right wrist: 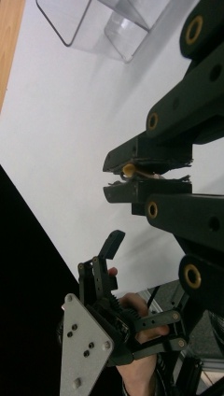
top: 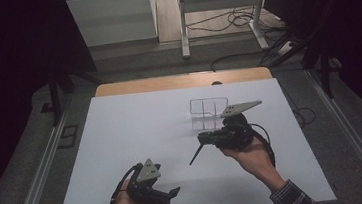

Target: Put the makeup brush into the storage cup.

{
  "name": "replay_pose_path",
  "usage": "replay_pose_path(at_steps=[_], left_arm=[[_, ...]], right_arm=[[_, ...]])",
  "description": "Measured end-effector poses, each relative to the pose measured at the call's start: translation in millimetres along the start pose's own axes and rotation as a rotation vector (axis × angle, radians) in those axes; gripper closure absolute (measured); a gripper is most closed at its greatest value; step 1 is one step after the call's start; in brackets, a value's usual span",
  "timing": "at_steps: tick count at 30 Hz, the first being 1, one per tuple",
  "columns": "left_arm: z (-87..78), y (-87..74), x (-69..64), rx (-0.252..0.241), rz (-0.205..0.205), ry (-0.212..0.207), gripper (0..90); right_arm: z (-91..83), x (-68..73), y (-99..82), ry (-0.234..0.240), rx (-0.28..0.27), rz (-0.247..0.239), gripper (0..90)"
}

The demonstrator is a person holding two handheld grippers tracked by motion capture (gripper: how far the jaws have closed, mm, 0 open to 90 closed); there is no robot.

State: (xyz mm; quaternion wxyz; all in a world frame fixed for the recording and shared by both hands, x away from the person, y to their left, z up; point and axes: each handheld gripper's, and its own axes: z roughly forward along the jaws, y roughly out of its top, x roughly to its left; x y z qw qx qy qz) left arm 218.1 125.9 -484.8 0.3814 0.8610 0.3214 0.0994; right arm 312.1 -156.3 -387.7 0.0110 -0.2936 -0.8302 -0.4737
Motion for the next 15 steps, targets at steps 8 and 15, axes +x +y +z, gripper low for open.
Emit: replay_pose_path(at_steps=[8,15], left_arm=[[-7.1,-7.6,5.4,0.005,-0.016,0.035,4.3],[-10.3,-13.2,7.4,0.014,-0.022,0.050,2.9]], right_arm=[[-3.8,-3.8,8.4,-0.021,-0.008,-0.011,83.8],[-7.6,-8.0,17.6,-0.039,-0.015,-0.016,83.8]])
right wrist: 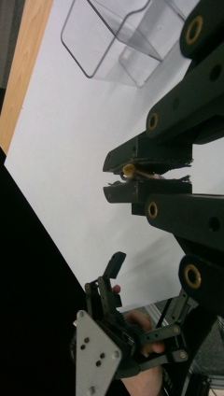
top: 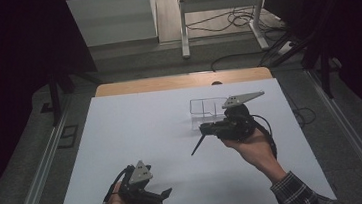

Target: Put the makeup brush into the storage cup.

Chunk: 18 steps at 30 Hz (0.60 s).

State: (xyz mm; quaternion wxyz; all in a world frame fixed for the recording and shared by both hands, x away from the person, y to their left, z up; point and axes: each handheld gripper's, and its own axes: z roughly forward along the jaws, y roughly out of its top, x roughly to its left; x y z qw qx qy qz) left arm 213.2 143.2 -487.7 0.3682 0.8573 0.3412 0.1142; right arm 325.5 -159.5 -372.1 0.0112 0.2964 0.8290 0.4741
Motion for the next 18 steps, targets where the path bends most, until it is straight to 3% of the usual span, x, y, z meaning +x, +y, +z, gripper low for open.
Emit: replay_pose_path(at_steps=[18], left_arm=[[-10.8,-14.3,6.9,-0.020,-0.028,0.050,2.4]], right_arm=[[-6.4,-8.5,25.1,-0.038,-0.027,-0.014,83.9]])
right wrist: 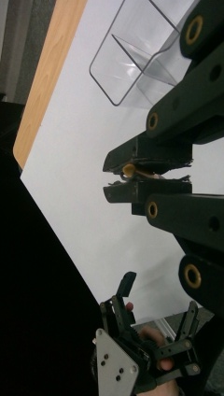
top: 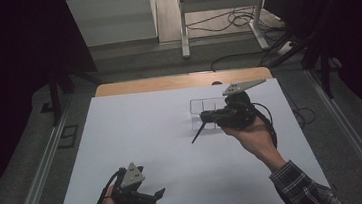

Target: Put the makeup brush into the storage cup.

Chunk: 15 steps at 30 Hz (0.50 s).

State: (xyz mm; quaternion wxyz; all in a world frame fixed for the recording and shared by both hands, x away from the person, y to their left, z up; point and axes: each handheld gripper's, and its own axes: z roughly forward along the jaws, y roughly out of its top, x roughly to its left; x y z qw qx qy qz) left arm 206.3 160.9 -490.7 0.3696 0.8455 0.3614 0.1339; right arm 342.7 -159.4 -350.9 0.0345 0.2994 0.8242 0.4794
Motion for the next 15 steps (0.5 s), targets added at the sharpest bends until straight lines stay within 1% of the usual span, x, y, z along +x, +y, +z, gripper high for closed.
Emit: replay_pose_path(at_steps=[9,15], left_arm=[[-5.1,-5.7,5.2,-0.003,-0.019,0.021,1.2],[-7.9,-9.7,8.1,-0.005,-0.028,0.035,0.4]], right_arm=[[1.1,-7.6,7.5,-0.014,-0.010,0.009,83.9],[0.0,-12.9,15.0,-0.034,-0.018,0.010,83.8]])
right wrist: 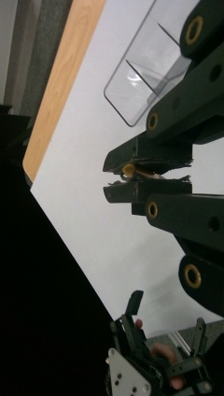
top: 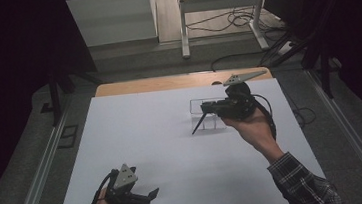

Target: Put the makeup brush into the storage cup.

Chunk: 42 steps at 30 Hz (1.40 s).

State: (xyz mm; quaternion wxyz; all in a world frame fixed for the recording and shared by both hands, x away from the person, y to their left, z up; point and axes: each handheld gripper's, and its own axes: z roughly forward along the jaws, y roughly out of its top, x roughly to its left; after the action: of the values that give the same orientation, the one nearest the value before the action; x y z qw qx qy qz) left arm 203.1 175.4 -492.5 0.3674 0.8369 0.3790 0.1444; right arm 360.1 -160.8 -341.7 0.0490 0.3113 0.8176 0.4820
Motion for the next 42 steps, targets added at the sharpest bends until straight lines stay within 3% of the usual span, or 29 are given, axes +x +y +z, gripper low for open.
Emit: replay_pose_path(at_steps=[18,42], left_arm=[[-0.9,-2.6,0.1,-0.010,0.015,0.015,0.0],[-2.2,-2.6,0.4,-0.027,0.026,0.020,0.0]], right_arm=[[1.5,-20.0,18.1,-0.086,-0.024,-0.002,83.8],[19.6,-38.6,32.8,-0.176,-0.046,-0.024,83.8]])
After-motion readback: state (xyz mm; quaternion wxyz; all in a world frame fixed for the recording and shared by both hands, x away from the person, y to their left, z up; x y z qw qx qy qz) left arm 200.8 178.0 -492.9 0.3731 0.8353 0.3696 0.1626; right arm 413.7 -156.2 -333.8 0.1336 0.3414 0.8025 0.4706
